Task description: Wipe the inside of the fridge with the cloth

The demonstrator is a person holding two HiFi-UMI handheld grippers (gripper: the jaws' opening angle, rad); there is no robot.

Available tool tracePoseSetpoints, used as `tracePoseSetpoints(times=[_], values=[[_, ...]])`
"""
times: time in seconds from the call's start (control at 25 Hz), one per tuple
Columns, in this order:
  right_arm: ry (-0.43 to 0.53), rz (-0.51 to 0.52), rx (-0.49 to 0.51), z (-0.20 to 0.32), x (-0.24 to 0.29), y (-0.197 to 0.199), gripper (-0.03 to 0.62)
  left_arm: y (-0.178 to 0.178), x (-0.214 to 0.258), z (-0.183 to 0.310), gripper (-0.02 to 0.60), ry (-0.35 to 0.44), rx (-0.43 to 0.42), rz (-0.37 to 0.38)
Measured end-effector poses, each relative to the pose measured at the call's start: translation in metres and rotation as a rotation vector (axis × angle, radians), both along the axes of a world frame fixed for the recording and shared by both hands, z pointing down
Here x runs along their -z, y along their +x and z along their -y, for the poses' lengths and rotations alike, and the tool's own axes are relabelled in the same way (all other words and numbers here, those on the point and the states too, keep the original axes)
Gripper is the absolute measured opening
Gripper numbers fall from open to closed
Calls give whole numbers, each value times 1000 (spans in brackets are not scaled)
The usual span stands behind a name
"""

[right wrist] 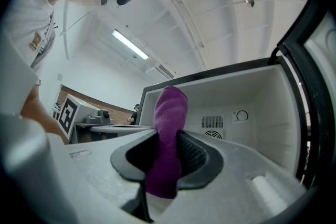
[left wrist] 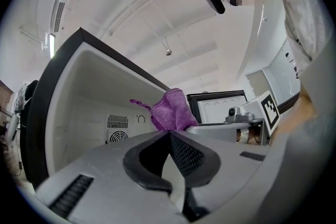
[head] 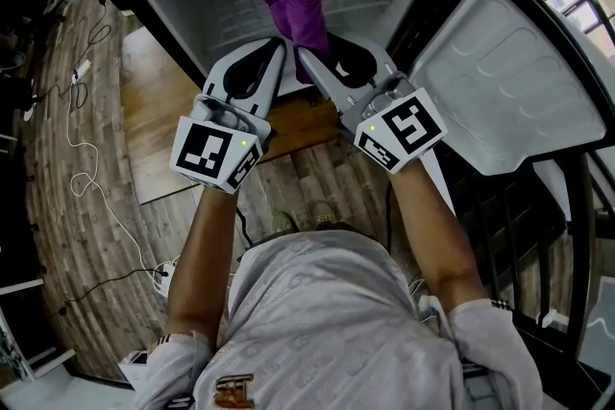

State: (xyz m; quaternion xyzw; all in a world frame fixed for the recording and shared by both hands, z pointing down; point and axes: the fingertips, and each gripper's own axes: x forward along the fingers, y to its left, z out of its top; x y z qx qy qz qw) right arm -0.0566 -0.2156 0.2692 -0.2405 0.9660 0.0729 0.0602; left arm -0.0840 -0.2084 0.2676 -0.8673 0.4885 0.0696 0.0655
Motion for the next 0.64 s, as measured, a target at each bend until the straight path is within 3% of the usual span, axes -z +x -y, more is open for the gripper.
tracePoseSetpoints(times=[0.64], values=[[-1, -4, 0, -3, 0, 2, 104, 3, 2, -2, -1, 3, -9, 4]])
